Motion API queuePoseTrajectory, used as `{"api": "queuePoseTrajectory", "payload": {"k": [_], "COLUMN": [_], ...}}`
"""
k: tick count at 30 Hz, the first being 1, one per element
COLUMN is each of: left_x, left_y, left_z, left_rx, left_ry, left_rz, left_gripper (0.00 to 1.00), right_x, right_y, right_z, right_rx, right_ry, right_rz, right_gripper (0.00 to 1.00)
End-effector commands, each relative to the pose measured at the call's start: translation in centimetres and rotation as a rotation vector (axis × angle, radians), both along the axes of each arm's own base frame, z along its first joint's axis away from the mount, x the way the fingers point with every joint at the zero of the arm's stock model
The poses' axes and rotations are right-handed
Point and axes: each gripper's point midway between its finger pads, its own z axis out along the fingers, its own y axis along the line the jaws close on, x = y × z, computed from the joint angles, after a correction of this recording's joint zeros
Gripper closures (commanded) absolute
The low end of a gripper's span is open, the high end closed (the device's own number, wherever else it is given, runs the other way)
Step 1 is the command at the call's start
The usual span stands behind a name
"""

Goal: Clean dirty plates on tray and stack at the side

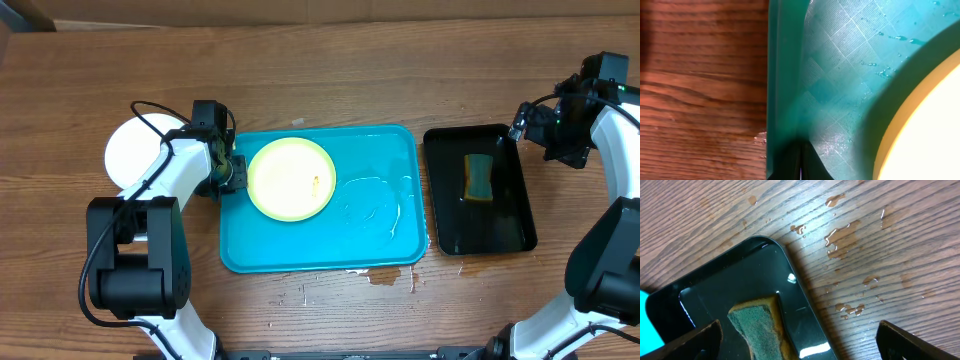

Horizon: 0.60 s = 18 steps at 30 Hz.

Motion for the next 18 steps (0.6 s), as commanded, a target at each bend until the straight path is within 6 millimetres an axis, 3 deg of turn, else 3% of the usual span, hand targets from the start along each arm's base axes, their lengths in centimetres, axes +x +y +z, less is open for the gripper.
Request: {"api": "queuePoseTrajectory", "payload": {"k": [1, 11, 18], "left_x": [-0.6, -0.7, 0.5], "left_y": [2.1, 1.5, -0.3], "left_z": [-0.8, -0.5, 2.9], "left_rx": [0.097, 0.06, -0.039], "left_ry": [0.019, 0.031, 0.046], "left_rz": [0.002, -0.004, -0.015], "left_gripper": [0.96, 0.91, 0.75], "right_x": [0.5, 0.5, 0.5], "right_y": [0.0, 0.0, 0.0], "right_z": [1.3, 1.3, 1.3], "right_rx": [-0.006, -0.006, -0.006], "right_ry": [-0.039, -0.039, -0.039], "right_rz": [-0.001, -0.001, -0.001], "right_gripper": [0.0, 0.0, 0.0]}}
